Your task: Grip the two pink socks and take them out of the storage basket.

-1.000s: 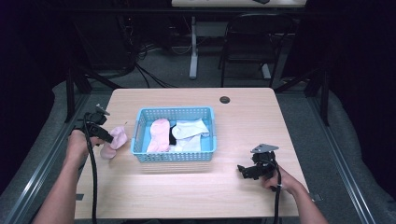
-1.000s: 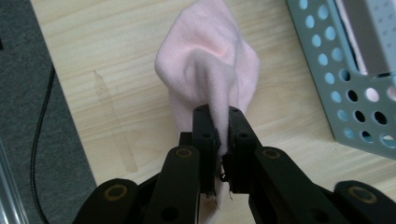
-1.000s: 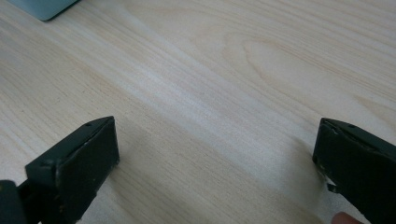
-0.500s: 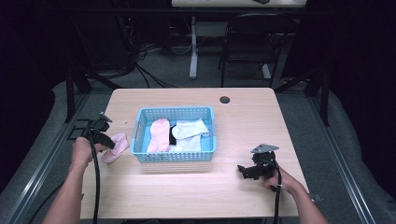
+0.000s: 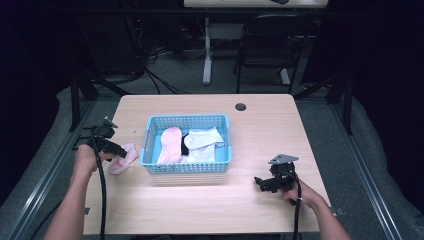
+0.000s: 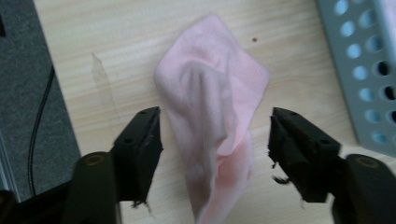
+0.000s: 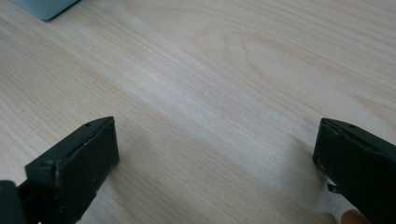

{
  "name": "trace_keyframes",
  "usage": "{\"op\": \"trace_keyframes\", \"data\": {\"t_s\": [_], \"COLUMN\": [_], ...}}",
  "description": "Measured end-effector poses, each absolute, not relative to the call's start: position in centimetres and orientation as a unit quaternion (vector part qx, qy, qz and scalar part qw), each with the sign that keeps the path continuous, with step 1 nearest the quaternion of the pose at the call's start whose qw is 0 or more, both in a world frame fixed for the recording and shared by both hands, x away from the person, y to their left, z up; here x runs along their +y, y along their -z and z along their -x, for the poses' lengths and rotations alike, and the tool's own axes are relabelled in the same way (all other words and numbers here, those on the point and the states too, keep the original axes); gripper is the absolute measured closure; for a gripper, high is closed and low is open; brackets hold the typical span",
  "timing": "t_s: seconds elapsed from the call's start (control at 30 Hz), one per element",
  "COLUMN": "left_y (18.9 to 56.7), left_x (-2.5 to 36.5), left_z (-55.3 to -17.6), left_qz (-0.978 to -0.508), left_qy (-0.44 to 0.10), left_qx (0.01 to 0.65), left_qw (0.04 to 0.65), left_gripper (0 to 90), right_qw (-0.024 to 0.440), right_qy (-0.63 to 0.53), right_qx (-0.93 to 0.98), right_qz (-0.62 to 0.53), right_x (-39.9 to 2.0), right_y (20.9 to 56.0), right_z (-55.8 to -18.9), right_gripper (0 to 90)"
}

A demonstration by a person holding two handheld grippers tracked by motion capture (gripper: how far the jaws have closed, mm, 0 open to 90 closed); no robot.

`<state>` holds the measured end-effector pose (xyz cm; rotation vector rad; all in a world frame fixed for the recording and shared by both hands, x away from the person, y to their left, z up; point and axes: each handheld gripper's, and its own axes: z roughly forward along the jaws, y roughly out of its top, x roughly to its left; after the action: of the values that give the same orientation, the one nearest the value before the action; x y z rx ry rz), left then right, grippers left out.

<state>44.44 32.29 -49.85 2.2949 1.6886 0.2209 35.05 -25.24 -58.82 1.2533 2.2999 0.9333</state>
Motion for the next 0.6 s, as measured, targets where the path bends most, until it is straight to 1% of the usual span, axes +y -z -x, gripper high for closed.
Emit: {"op": "trace_keyframes", "data": {"t_s": [0.07,0.17,0.4,0.6], "left_y": [48.7,47.0,43.7,42.4], "left_x": [32.2,31.8,30.4,28.4], "left_z": [-44.3,-44.3,-44.2,-44.4], "left_qz": [-0.797,-0.801,-0.811,-0.822], "left_qy": [-0.083,-0.088,-0.109,-0.118], "left_qx": [0.579,0.571,0.547,0.523], "left_qw": [0.148,0.158,0.178,0.191], "left_gripper": [26.0,18.7,12.0,6.5], "right_qw": [0.178,0.178,0.179,0.179], "right_qy": [-0.330,-0.330,-0.331,-0.331], "right_qx": [0.814,0.814,0.813,0.813], "right_qz": [-0.443,-0.443,-0.445,-0.444], "right_x": [-25.2,-25.3,-25.2,-25.2], "right_y": [58.8,58.8,58.8,58.8], "right_z": [-35.1,-35.1,-35.0,-35.0], "right_gripper": [0.0,0.0,0.0,0.0]}}
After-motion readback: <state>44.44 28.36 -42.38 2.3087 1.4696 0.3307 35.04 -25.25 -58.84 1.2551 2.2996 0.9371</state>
